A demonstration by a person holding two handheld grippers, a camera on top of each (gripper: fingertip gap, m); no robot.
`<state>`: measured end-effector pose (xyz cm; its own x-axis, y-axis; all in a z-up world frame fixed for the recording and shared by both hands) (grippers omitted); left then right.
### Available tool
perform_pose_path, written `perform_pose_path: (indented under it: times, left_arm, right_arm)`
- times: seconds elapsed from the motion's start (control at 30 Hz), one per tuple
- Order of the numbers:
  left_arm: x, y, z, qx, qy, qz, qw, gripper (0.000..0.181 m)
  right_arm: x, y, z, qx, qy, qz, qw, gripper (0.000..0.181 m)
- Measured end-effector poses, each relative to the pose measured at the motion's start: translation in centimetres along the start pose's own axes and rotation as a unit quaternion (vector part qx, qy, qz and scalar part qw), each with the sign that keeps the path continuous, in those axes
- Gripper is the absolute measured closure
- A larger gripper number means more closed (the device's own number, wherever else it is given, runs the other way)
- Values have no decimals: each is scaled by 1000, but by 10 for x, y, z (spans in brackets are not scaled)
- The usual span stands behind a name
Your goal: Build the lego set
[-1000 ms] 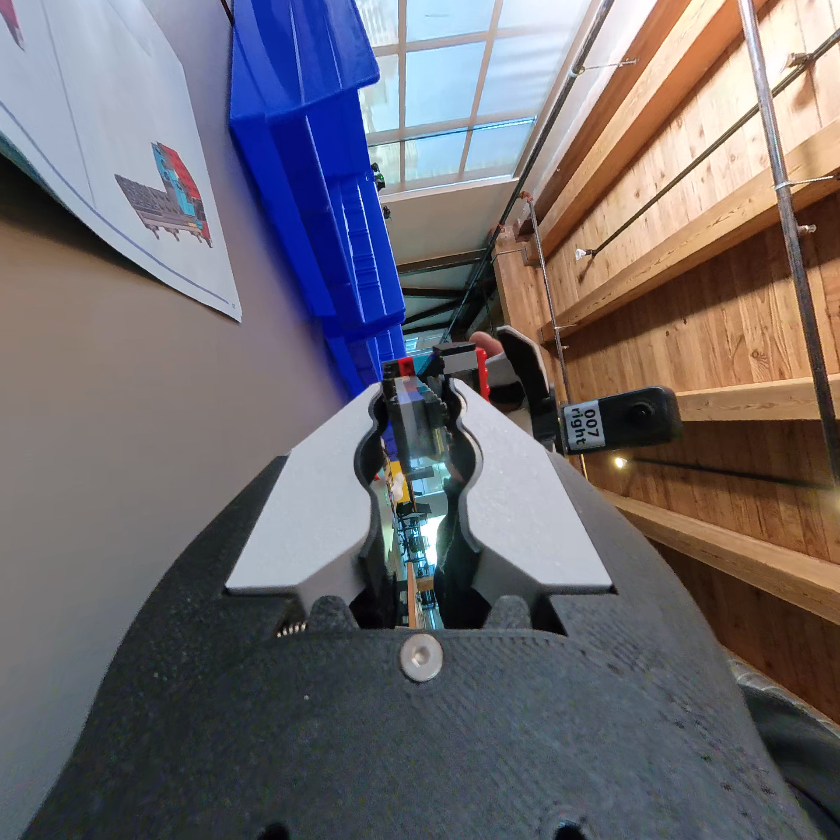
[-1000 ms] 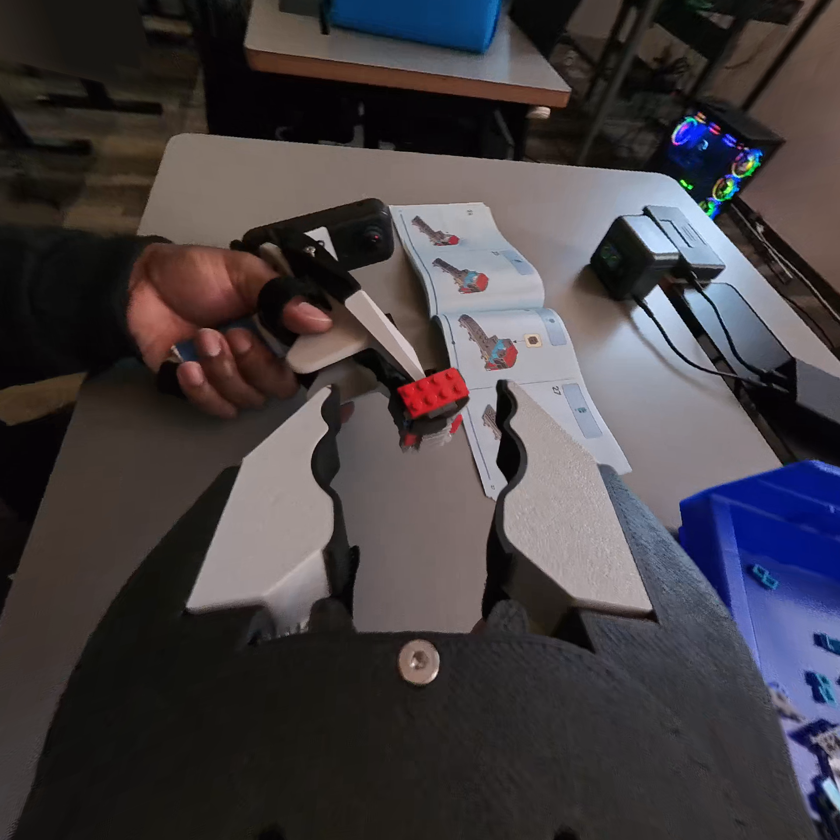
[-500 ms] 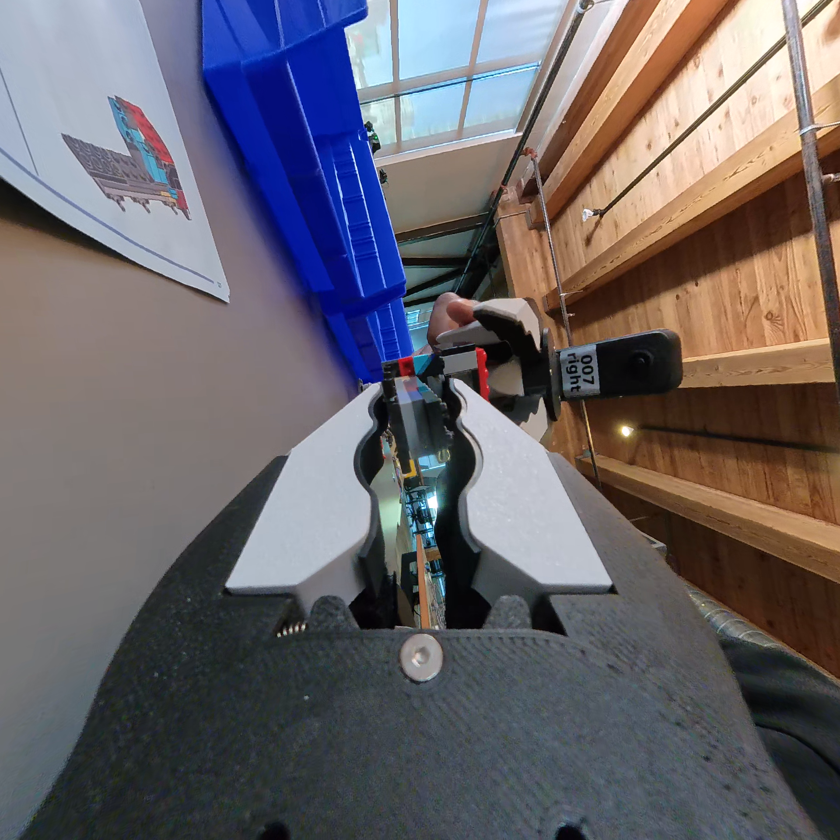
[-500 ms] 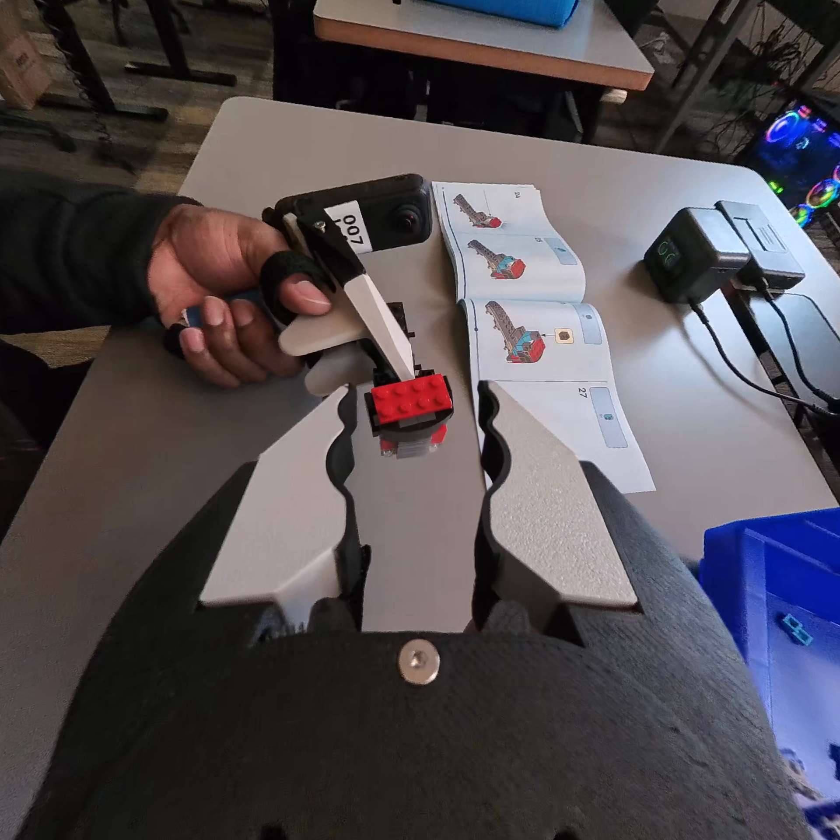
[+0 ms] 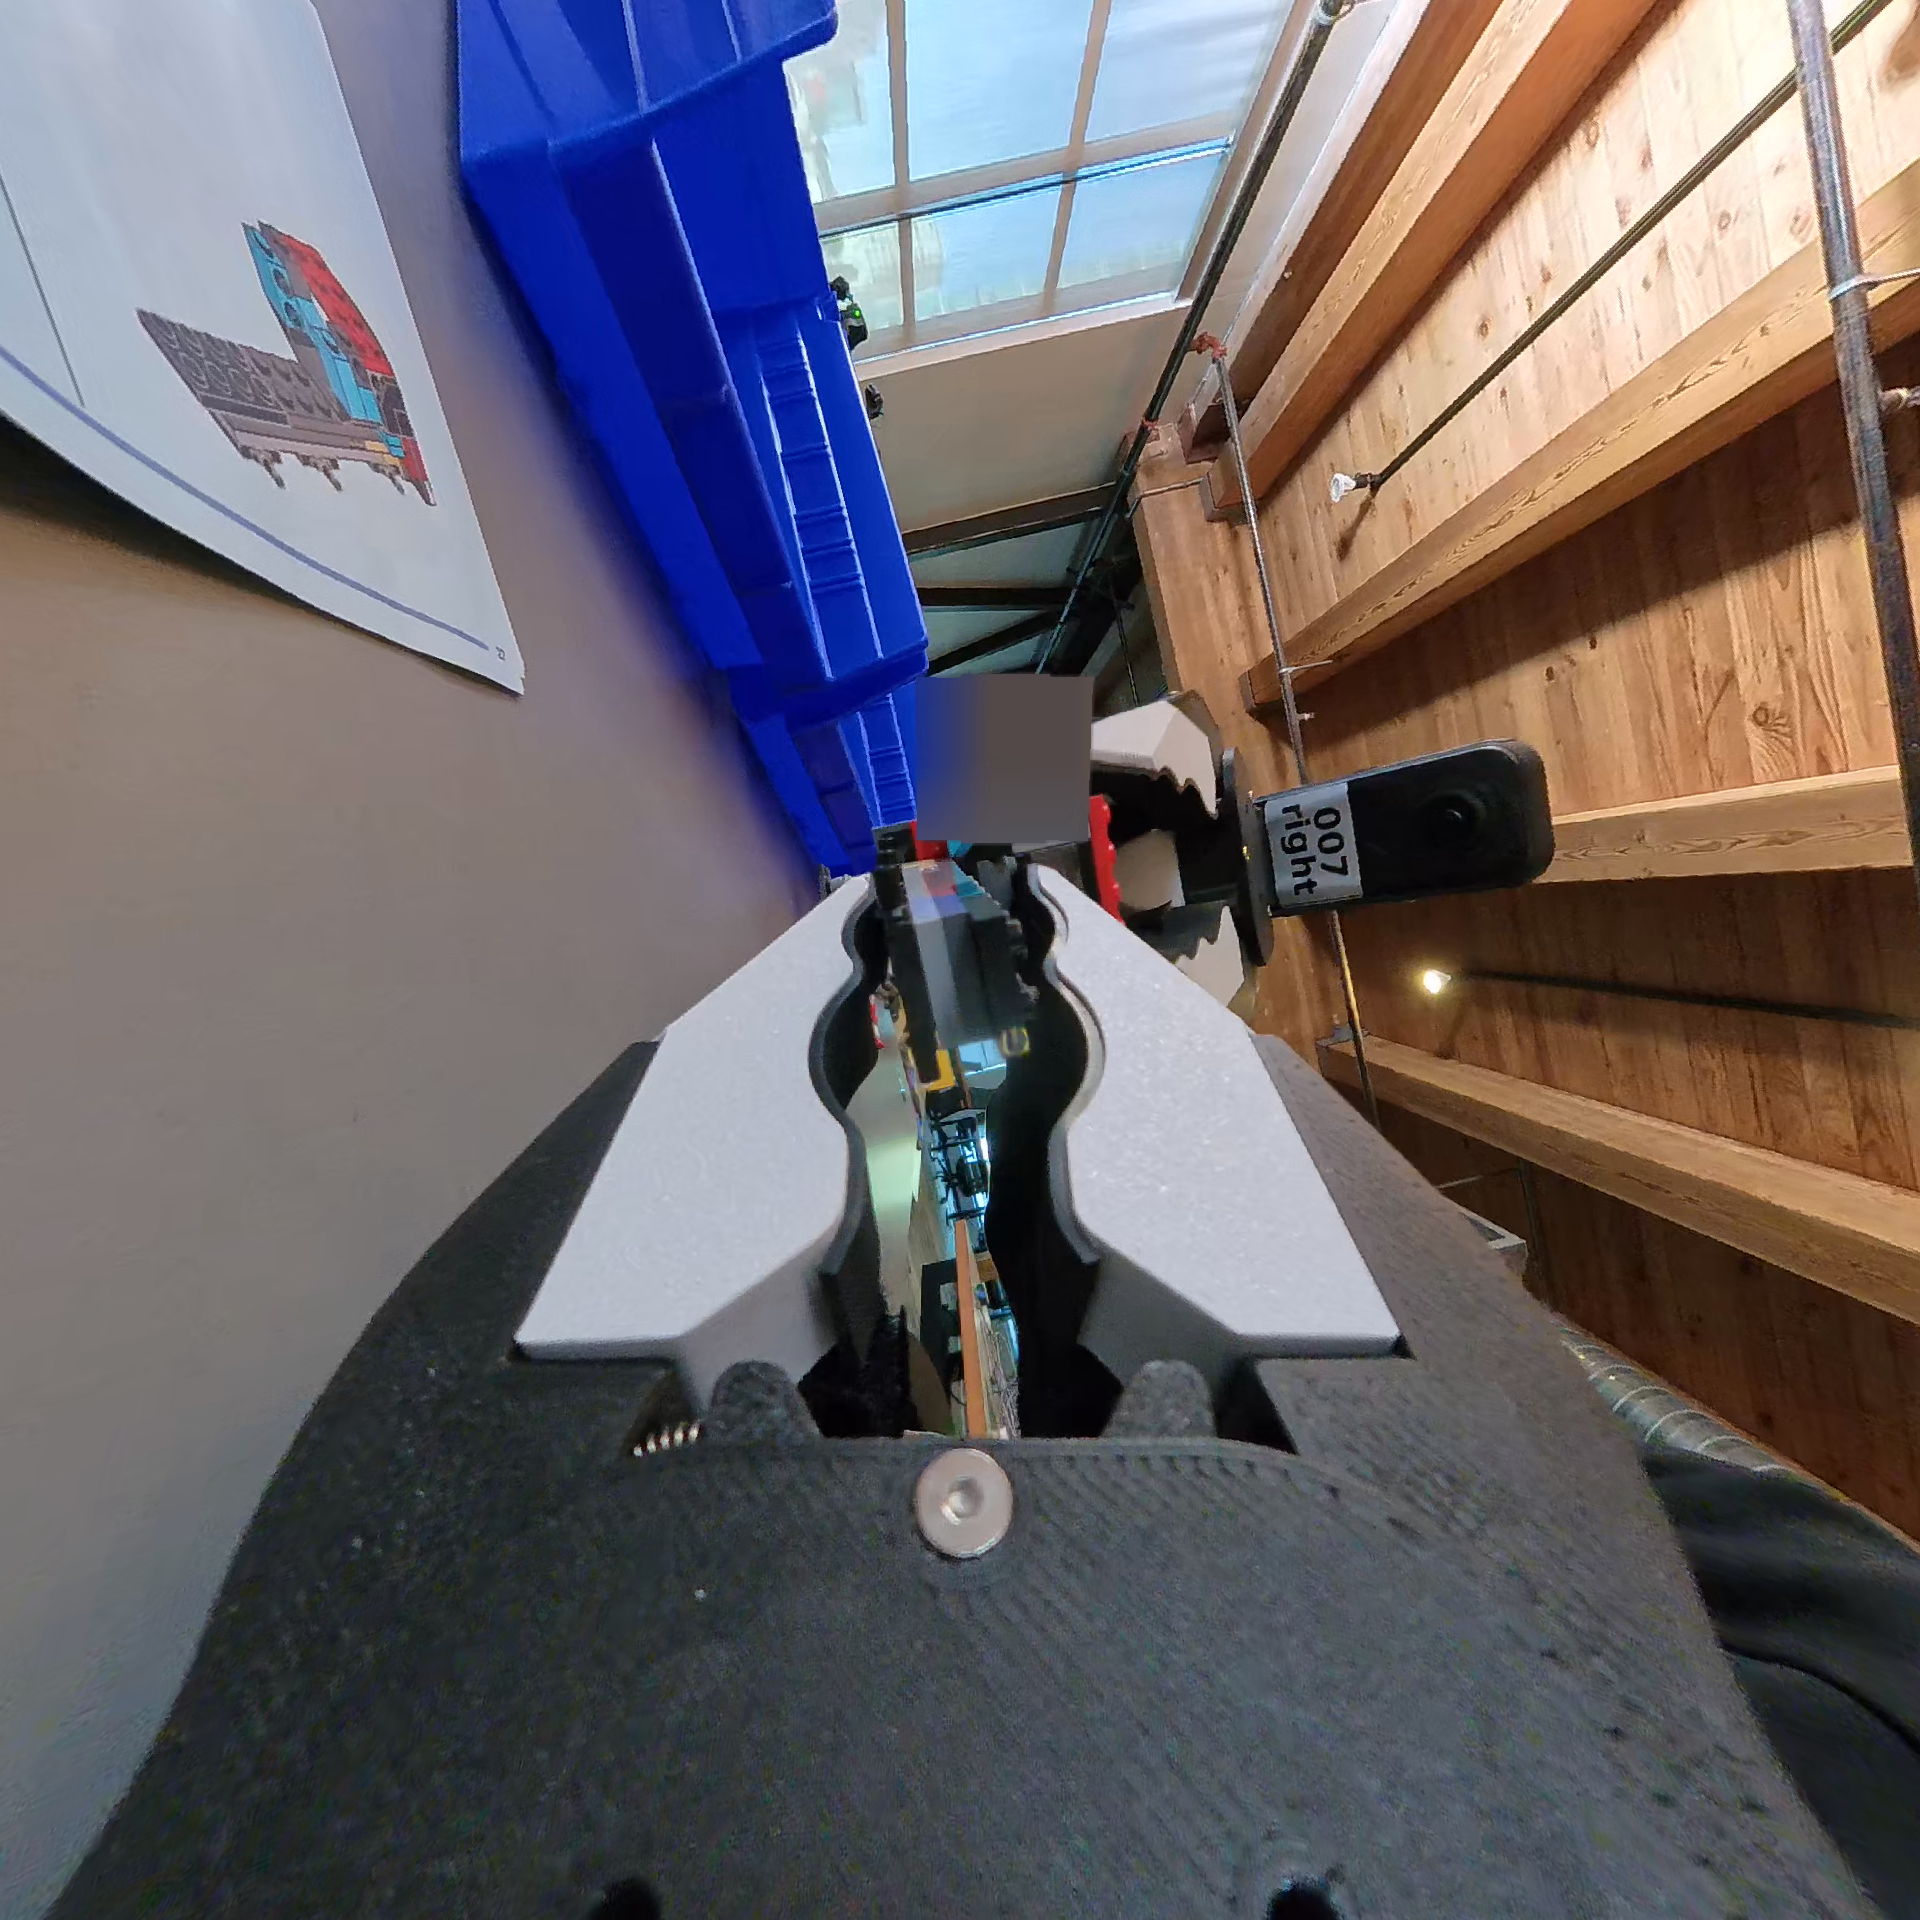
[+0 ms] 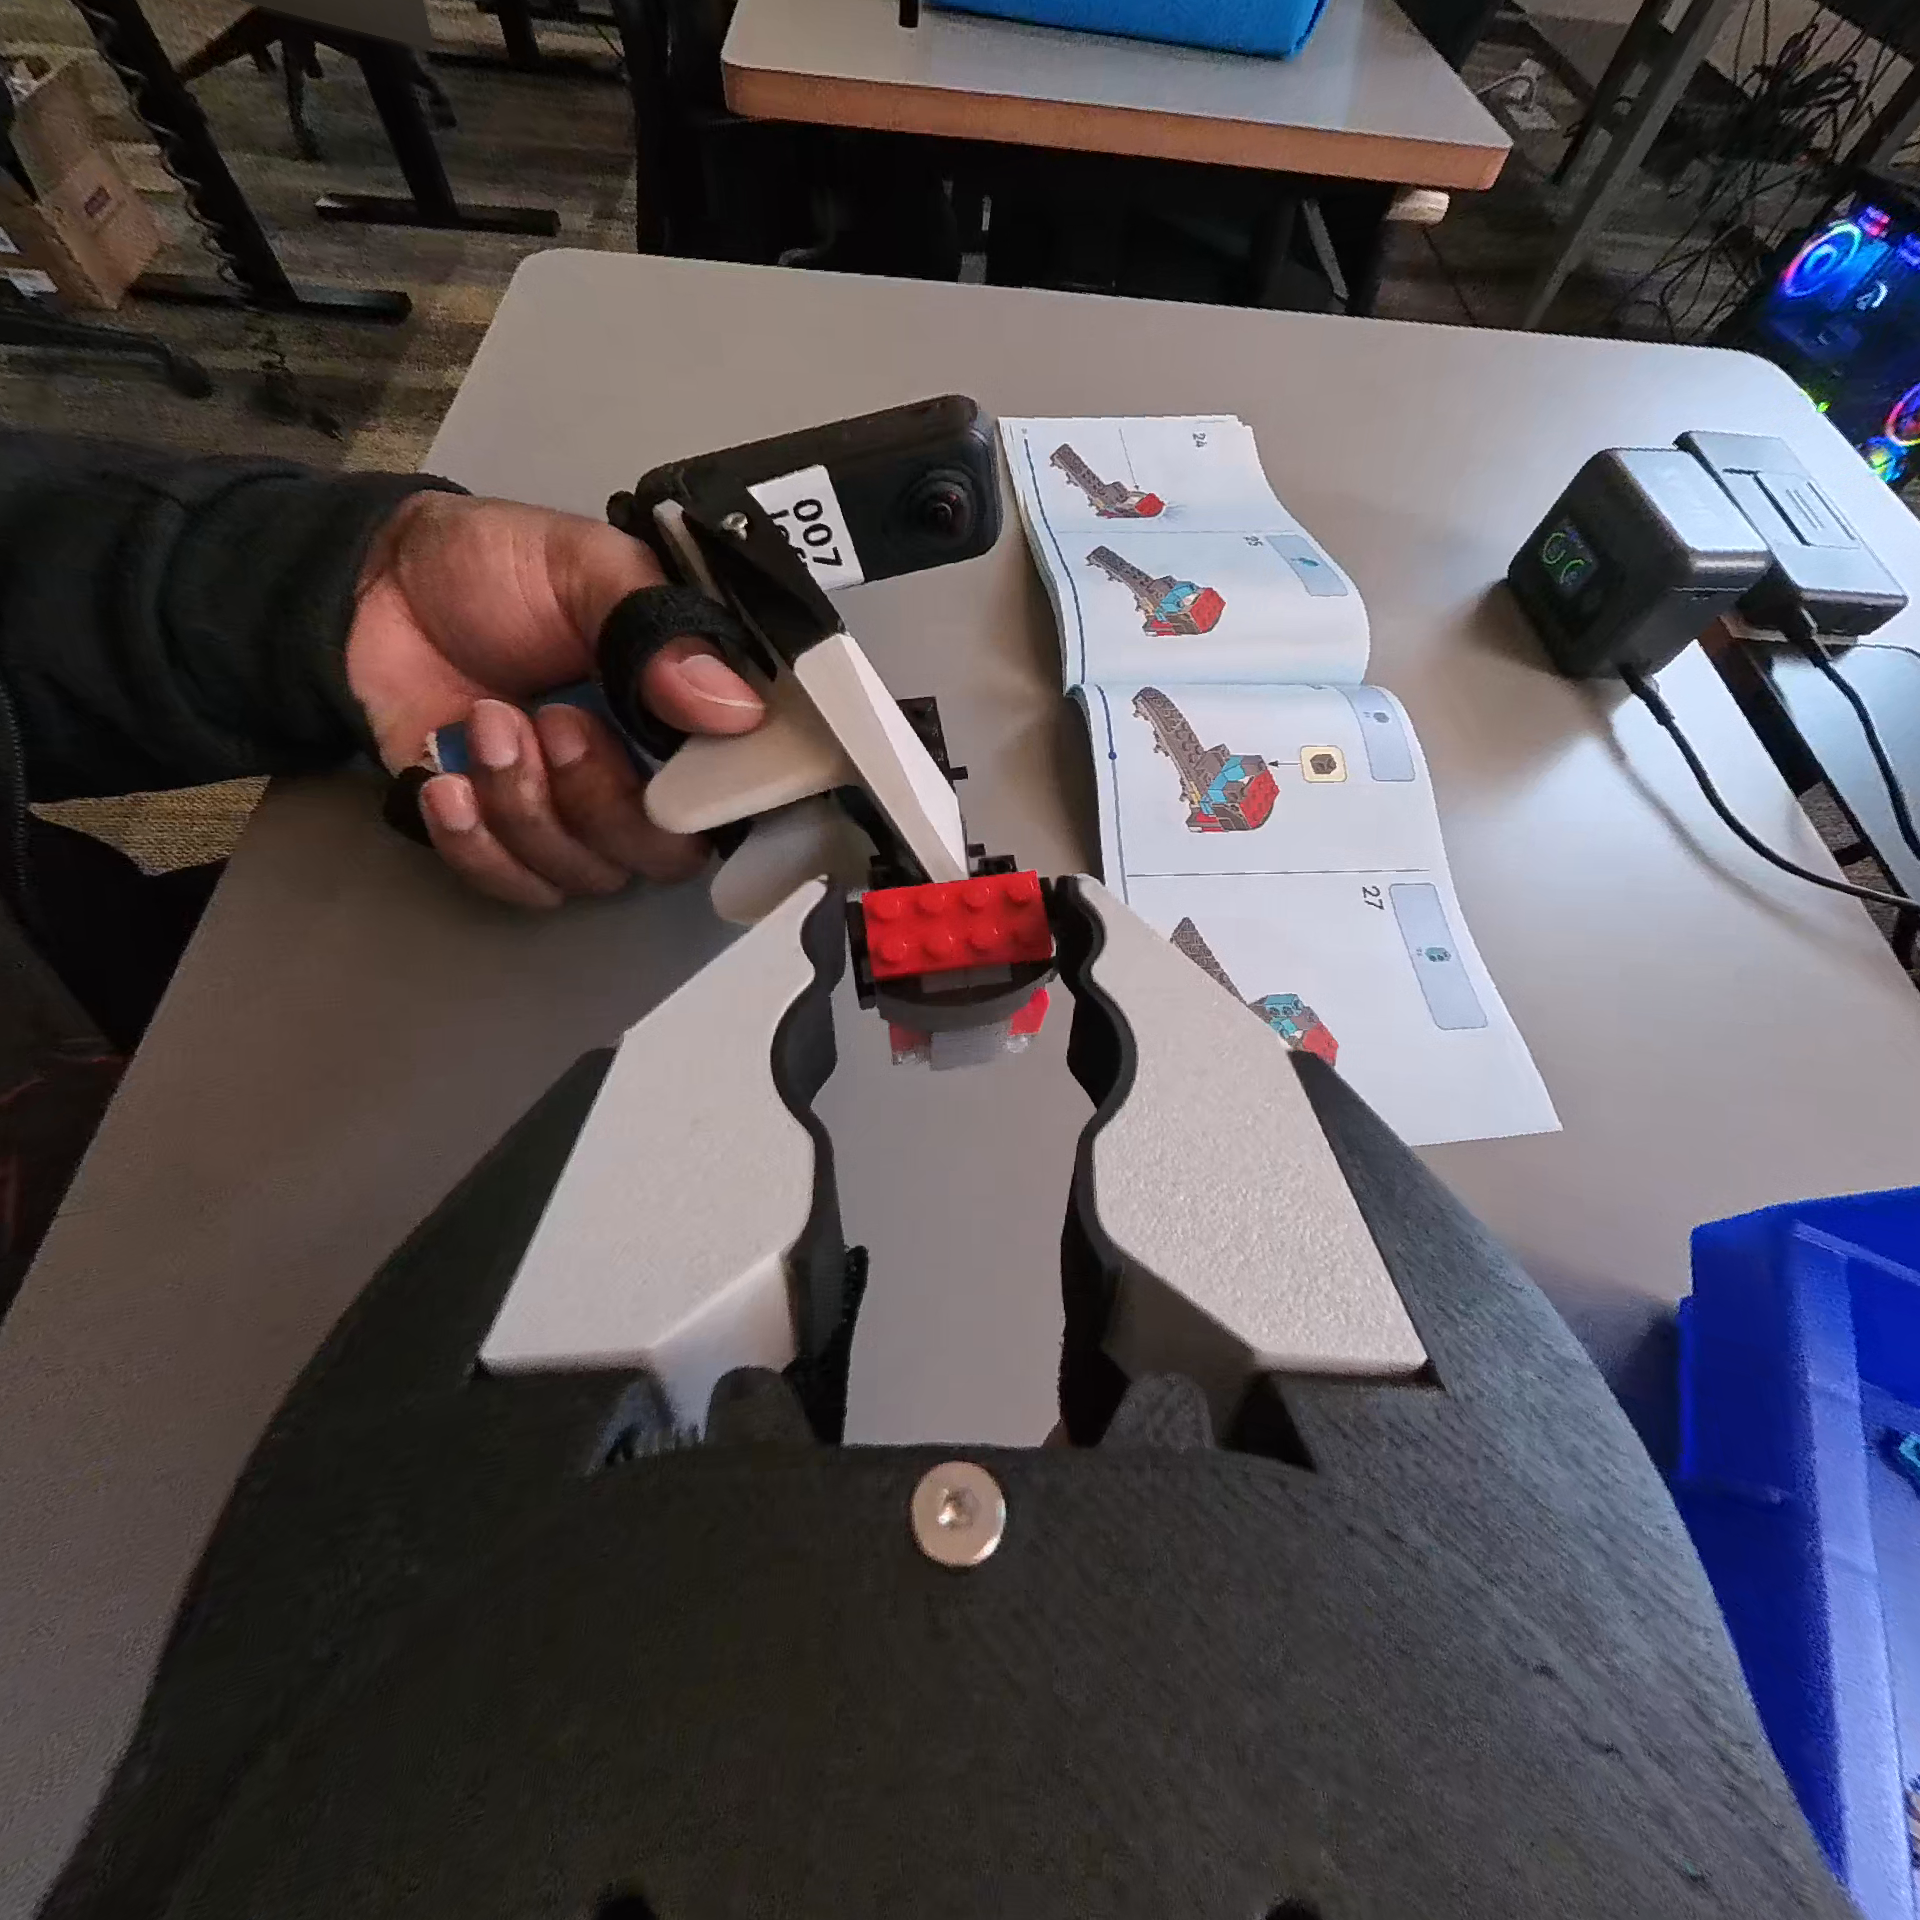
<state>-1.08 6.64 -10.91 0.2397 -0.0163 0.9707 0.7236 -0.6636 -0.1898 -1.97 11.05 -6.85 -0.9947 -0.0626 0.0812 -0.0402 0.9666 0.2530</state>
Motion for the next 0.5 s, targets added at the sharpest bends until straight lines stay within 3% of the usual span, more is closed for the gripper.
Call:
perform_pose_path:
  times: [0.5]
  left_arm:
    - [1, 0, 1, -1, 6, 4, 1000, 157]
  right_arm:
    - [0, -1, 0, 0, -5, 0, 1000, 138]
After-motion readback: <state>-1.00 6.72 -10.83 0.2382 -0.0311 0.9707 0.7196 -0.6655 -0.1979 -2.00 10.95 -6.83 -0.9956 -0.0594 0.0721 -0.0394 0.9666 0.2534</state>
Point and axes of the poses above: each gripper's, where its closed fingertips meet, y back along the fingers, z out of its underside, x = y × z across the jaws, the point moved 3 cm from there along y, back along the fingers, and after that the axes turned 14 degrees about x, right-handed, at the moved point
